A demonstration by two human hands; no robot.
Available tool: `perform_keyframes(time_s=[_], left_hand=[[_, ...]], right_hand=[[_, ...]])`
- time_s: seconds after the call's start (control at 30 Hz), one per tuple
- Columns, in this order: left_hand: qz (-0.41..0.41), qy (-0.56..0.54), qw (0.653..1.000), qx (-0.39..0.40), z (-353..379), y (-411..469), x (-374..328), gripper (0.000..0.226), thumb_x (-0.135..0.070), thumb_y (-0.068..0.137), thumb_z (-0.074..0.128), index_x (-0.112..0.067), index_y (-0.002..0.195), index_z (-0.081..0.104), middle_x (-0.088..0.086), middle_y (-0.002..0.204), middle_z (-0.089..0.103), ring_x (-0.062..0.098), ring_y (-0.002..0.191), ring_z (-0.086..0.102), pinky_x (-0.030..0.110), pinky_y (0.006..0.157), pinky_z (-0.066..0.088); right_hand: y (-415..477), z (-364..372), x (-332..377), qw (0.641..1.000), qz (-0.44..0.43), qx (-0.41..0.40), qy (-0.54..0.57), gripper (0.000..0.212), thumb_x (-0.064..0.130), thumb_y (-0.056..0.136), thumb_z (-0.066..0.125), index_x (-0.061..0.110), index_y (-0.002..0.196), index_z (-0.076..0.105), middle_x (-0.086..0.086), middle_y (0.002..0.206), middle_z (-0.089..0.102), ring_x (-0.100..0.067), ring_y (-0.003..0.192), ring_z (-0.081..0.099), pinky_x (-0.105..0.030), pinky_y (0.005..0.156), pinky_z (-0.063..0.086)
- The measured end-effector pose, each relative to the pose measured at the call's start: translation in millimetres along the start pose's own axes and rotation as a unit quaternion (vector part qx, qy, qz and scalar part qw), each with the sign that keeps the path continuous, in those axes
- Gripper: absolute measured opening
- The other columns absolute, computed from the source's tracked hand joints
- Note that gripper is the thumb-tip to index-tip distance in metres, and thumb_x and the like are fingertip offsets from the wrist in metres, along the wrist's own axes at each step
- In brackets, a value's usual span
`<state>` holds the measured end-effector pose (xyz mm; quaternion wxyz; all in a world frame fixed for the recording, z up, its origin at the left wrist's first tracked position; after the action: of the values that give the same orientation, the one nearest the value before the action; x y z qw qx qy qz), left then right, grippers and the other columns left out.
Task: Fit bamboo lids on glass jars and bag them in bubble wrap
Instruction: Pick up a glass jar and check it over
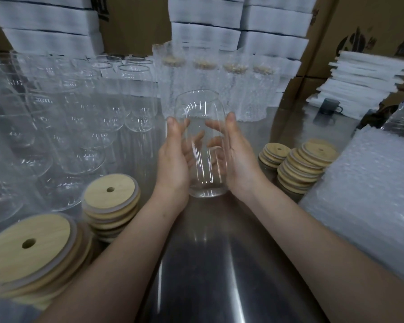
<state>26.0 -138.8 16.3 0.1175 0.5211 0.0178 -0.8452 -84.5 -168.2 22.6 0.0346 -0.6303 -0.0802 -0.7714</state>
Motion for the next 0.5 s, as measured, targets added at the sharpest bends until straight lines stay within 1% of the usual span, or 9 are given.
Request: perform_keyframes(time_s=[0.07, 0.13, 0.17, 0.2, 0.23, 0.3, 0.37, 0.43, 0.5], left_hand=[[0.059, 0.021, 0.998, 0.005, 3, 0, -6, 0.039, -0.05, 0.101, 0.032, -0.032, 0.131, 0.05, 0.005, 0.138, 0.058, 0.013, 0.125, 0.057, 0.045, 0.111, 0.041], [0.151, 0.084, 0.985, -0.018, 3, -2, -18, 0.028, -0.036, 0.105, 0.037, -0.034, 0.131, 0.047, -0.001, 0.143, 0.05, 0.009, 0.131, 0.049, 0.035, 0.113, 0.038], [0.188, 0.108, 0.975, -0.042, 2, -4, -24, 0.023, -0.028, 0.105, 0.041, -0.033, 0.125, 0.05, -0.003, 0.136, 0.054, 0.008, 0.127, 0.051, 0.03, 0.109, 0.041], [0.213, 0.126, 0.966, -0.073, -2, -4, -29, 0.019, -0.02, 0.103, 0.045, -0.032, 0.116, 0.053, -0.003, 0.124, 0.058, 0.01, 0.118, 0.056, 0.028, 0.103, 0.046], [0.23, 0.138, 0.957, -0.108, -6, -4, -34, 0.021, -0.012, 0.101, 0.047, -0.03, 0.105, 0.056, -0.002, 0.111, 0.061, 0.013, 0.109, 0.06, 0.029, 0.096, 0.049], [0.236, 0.155, 0.946, -0.159, -10, -1, -41, 0.025, -0.002, 0.097, 0.047, -0.024, 0.094, 0.059, -0.004, 0.094, 0.063, 0.014, 0.094, 0.063, 0.025, 0.082, 0.052], [0.204, 0.183, 0.948, -0.161, -6, 3, -41, 0.019, -0.007, 0.098, 0.05, -0.019, 0.096, 0.064, -0.009, 0.087, 0.064, 0.005, 0.083, 0.063, 0.022, 0.078, 0.051], [0.125, 0.177, 0.971, -0.101, 5, 5, -27, 0.015, -0.027, 0.096, 0.055, -0.02, 0.104, 0.067, -0.007, 0.093, 0.069, 0.004, 0.086, 0.066, 0.032, 0.087, 0.053], [0.057, 0.194, 0.979, -0.033, 19, 1, -10, 0.06, -0.055, 0.084, 0.059, -0.022, 0.133, 0.055, 0.004, 0.12, 0.067, 0.02, 0.11, 0.065, 0.046, 0.099, 0.05]], right_hand=[[0, 5, -3, 0.999, 0.025, 0.029, 0.026, 0.052, 0.065, 0.094, 0.033, 0.027, 0.11, 0.065, -0.005, 0.094, 0.063, -0.016, 0.079, 0.065, -0.032, 0.069, 0.057], [0, 7, -8, 0.996, 0.05, 0.046, 0.061, 0.052, 0.066, 0.096, 0.029, 0.029, 0.111, 0.061, -0.011, 0.109, 0.065, -0.028, 0.096, 0.068, -0.041, 0.084, 0.057], [0, 9, -10, 0.993, 0.063, 0.058, 0.082, 0.051, 0.069, 0.093, 0.031, 0.03, 0.112, 0.058, -0.015, 0.117, 0.066, -0.036, 0.106, 0.067, -0.049, 0.091, 0.055], [0, 12, -12, 0.989, 0.074, 0.075, 0.099, 0.054, 0.071, 0.088, 0.035, 0.03, 0.116, 0.054, -0.019, 0.123, 0.065, -0.04, 0.11, 0.065, -0.054, 0.092, 0.053], [-1, 15, -12, 0.987, 0.08, 0.092, 0.107, 0.061, 0.073, 0.082, 0.04, 0.029, 0.123, 0.048, -0.022, 0.126, 0.064, -0.041, 0.109, 0.066, -0.056, 0.088, 0.055], [-2, 18, -12, 0.986, 0.077, 0.102, 0.109, 0.081, 0.072, 0.073, 0.046, 0.025, 0.138, 0.038, -0.025, 0.126, 0.063, -0.039, 0.102, 0.068, -0.052, 0.079, 0.057], [-1, 16, -10, 0.989, 0.065, 0.079, 0.107, 0.089, 0.071, 0.07, 0.047, 0.02, 0.142, 0.043, -0.027, 0.127, 0.062, -0.036, 0.099, 0.067, -0.046, 0.074, 0.058], [-1, 12, -9, 0.993, 0.051, 0.042, 0.096, 0.091, 0.073, 0.067, 0.046, 0.015, 0.137, 0.052, -0.028, 0.129, 0.059, -0.035, 0.099, 0.063, -0.043, 0.074, 0.056], [-1, 8, -10, 0.996, 0.037, 0.008, 0.08, 0.092, 0.074, 0.064, 0.049, 0.014, 0.133, 0.056, -0.023, 0.123, 0.065, -0.032, 0.096, 0.066, -0.04, 0.073, 0.055]])
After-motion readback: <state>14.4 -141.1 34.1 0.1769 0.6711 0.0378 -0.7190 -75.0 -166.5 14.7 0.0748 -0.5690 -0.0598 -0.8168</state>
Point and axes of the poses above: each hand's wrist, its own y-axis towards the middle knuckle, its own z-axis out of the palm, x = y × z, the point moved 6 cm from there along y, towards the middle knuckle
